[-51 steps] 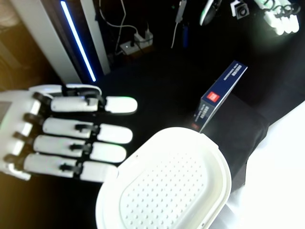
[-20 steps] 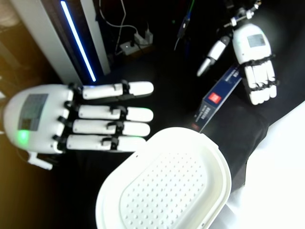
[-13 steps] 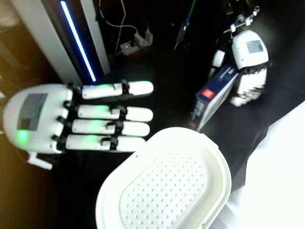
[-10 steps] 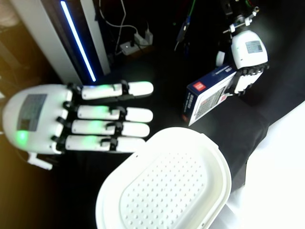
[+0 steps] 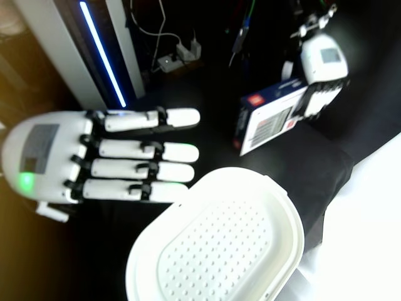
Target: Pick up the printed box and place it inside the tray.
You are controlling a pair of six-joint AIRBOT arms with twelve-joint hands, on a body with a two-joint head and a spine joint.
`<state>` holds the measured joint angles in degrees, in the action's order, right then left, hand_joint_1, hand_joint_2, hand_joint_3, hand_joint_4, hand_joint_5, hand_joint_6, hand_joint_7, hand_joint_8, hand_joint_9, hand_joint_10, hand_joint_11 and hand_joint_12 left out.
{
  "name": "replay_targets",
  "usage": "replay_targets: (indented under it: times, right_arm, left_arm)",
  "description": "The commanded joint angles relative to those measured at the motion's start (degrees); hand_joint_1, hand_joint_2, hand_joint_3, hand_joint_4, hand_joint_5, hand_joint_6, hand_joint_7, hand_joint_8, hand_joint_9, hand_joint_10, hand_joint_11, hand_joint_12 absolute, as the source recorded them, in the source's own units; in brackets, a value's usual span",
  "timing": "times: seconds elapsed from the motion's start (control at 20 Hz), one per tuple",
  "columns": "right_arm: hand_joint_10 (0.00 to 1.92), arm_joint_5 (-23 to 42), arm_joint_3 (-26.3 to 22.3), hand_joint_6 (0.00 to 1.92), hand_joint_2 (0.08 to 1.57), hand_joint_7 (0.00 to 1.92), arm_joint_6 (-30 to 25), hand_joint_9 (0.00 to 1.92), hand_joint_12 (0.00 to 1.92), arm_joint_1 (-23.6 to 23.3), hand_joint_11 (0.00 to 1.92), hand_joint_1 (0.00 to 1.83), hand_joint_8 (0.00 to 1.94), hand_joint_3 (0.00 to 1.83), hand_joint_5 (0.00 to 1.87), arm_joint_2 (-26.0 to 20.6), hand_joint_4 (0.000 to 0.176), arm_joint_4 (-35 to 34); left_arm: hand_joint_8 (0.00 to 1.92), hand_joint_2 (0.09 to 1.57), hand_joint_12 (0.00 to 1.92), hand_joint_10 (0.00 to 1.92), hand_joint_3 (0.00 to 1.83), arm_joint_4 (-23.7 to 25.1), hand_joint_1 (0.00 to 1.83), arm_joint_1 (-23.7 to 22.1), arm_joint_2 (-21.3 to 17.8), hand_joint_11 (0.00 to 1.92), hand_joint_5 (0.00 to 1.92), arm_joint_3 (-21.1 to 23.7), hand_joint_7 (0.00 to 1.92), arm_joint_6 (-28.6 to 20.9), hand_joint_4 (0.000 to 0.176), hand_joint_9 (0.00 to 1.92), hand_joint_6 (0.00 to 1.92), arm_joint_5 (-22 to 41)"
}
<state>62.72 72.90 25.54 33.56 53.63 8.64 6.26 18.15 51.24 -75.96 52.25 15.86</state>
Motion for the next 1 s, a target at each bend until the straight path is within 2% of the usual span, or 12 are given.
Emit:
replay_targets:
  times: [0.0,0.1,0.15,0.3,0.55,0.6,0.65,0.75,0.8,0.85,0.9,0.95]
  right_arm:
    - [0.0,9.11,-0.06,0.0,0.78,0.0,-0.26,0.0,0.0,0.0,0.0,0.64,0.0,0.0,0.0,-0.63,0.176,-3.33]
    - [0.0,11.83,-0.65,0.0,0.82,0.0,-0.26,0.0,0.0,0.79,0.0,0.6,0.0,0.02,0.0,-1.05,0.176,-4.9]
    - [0.0,12.74,-1.01,0.0,0.83,0.0,-0.26,0.0,0.0,0.81,0.0,0.59,0.0,0.03,0.0,-1.15,0.176,-5.25]
    - [0.0,15.04,-1.28,0.0,0.8,0.0,-0.26,0.0,0.0,0.92,0.0,0.62,0.0,0.01,0.0,-0.24,0.176,-6.39]
    - [0.0,18.25,-0.42,0.0,1.0,0.0,-0.26,0.0,0.01,0.97,0.02,0.66,0.0,0.09,0.0,4.72,0.176,-9.69]
    - [0.0,18.55,0.72,0.0,1.06,0.0,-0.42,0.0,0.26,0.97,0.0,0.64,0.0,0.0,0.0,6.97,0.176,-10.28]
    - [0.0,18.62,1.33,0.0,1.02,0.0,-1.07,0.01,0.69,0.97,0.0,0.63,0.0,0.0,0.0,8.16,0.176,-10.67]
    - [0.0,18.66,3.0,0.0,1.0,0.0,-3.27,0.0,0.65,0.96,0.0,0.68,0.0,0.0,0.0,10.86,0.176,-11.54]
    - [0.0,18.66,3.83,0.0,0.9,0.0,-4.24,0.0,0.73,0.96,0.0,0.67,0.0,0.0,0.0,12.16,0.176,-11.95]
    - [0.0,18.66,4.42,0.0,0.82,0.0,-4.81,0.0,0.92,0.96,0.0,0.63,0.0,0.0,0.0,13.04,0.176,-12.26]
    - [0.0,18.67,4.59,0.0,0.79,0.0,-5.03,0.0,1.1,0.96,0.0,0.64,0.0,0.0,0.0,13.75,0.176,-12.71]
    - [0.01,18.67,4.61,0.0,0.85,0.0,-5.03,0.02,1.09,0.95,0.0,0.68,0.0,0.0,0.0,14.4,0.176,-13.02]
  left_arm:
    - [0.92,1.09,0.91,0.99,0.0,-0.23,1.39,0.11,-1.11,1.18,0.81,0.66,1.0,-1.54,0.0,1.18,0.95,10.13]
    - [0.98,1.13,1.03,0.62,0.0,-0.26,1.27,0.54,-3.24,1.14,0.79,2.84,1.08,-2.65,0.0,1.22,1.11,15.15]
    - [1.0,1.12,0.99,0.54,0.0,-1.14,1.27,0.64,-3.92,1.1,0.87,3.75,1.08,-2.67,0.0,1.23,0.98,18.17]
    - [1.02,1.11,0.98,0.53,0.0,-2.17,1.27,1.28,-4.32,1.1,0.9,4.99,1.08,-2.68,0.0,1.25,0.93,22.63]
    - [1.03,1.12,1.04,0.57,0.0,-4.22,1.27,2.84,-2.58,1.05,0.86,5.64,1.07,-2.69,0.0,1.2,1.01,28.91]
    - [0.95,1.1,1.03,0.55,0.0,-4.4,1.27,2.84,-1.79,1.06,0.91,5.62,1.1,-2.69,0.0,1.23,0.95,30.1]
    - [0.89,1.09,0.96,0.5,0.0,-4.5,1.27,2.84,-1.3,1.06,0.91,5.61,1.14,-2.69,0.0,1.25,0.95,30.81]
    - [1.0,1.12,0.99,0.46,0.0,-4.53,1.27,2.84,-0.24,1.03,0.85,5.48,1.08,-2.69,0.0,1.23,1.02,31.94]
    - [1.0,1.12,1.08,0.47,0.0,-4.53,1.25,2.84,0.31,0.98,0.86,5.34,1.06,-2.69,0.0,1.19,1.05,32.25]
    - [1.01,1.12,1.16,0.5,0.0,-4.55,1.25,2.84,0.91,0.95,0.86,5.13,1.06,-2.69,0.0,1.17,1.04,32.66]
    - [1.0,1.13,1.19,1.1,0.0,-4.7,1.35,2.84,1.61,0.94,0.82,4.88,0.97,-2.69,0.0,1.01,1.0,33.0]
    - [1.0,1.13,1.19,1.18,0.0,-4.87,1.38,2.84,2.18,0.93,0.78,4.6,0.97,-2.69,0.0,1.04,0.99,33.33]
